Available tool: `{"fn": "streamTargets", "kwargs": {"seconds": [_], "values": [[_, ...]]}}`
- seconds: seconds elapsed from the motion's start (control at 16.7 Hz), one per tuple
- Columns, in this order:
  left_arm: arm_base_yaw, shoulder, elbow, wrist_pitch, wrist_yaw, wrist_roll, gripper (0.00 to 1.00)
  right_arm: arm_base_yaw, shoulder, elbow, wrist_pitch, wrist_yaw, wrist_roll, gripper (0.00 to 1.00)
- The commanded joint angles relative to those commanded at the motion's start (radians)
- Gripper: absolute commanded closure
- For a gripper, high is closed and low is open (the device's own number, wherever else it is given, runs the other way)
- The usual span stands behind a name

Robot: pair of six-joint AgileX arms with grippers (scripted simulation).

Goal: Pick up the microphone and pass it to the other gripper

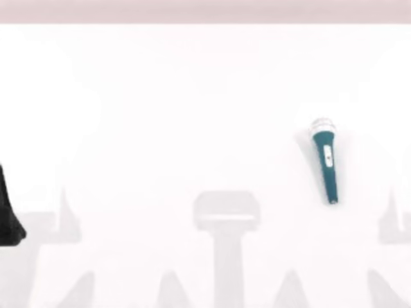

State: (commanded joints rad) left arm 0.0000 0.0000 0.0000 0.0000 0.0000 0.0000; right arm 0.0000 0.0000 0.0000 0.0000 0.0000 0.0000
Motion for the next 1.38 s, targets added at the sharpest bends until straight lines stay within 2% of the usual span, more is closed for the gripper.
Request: {"fn": "streamTargets", "kwargs": {"seconds": [0.24, 0.48, 1.38], "values": [[0.000, 0.000, 0.000, 0.000, 0.000, 0.000, 0.00, 0.009, 0.031, 0.025, -0.024, 0.001, 0.006, 0.00], [0.000, 0.000, 0.000, 0.000, 0.000, 0.000, 0.00, 0.057, 0.220, 0.175, -0.156, 0.010, 0.045, 0.00], [0.000, 0.000, 0.000, 0.000, 0.000, 0.000, 0.00, 0.343, 1.624, 1.216, -0.816, 0.025, 0.373, 0.00]]}}
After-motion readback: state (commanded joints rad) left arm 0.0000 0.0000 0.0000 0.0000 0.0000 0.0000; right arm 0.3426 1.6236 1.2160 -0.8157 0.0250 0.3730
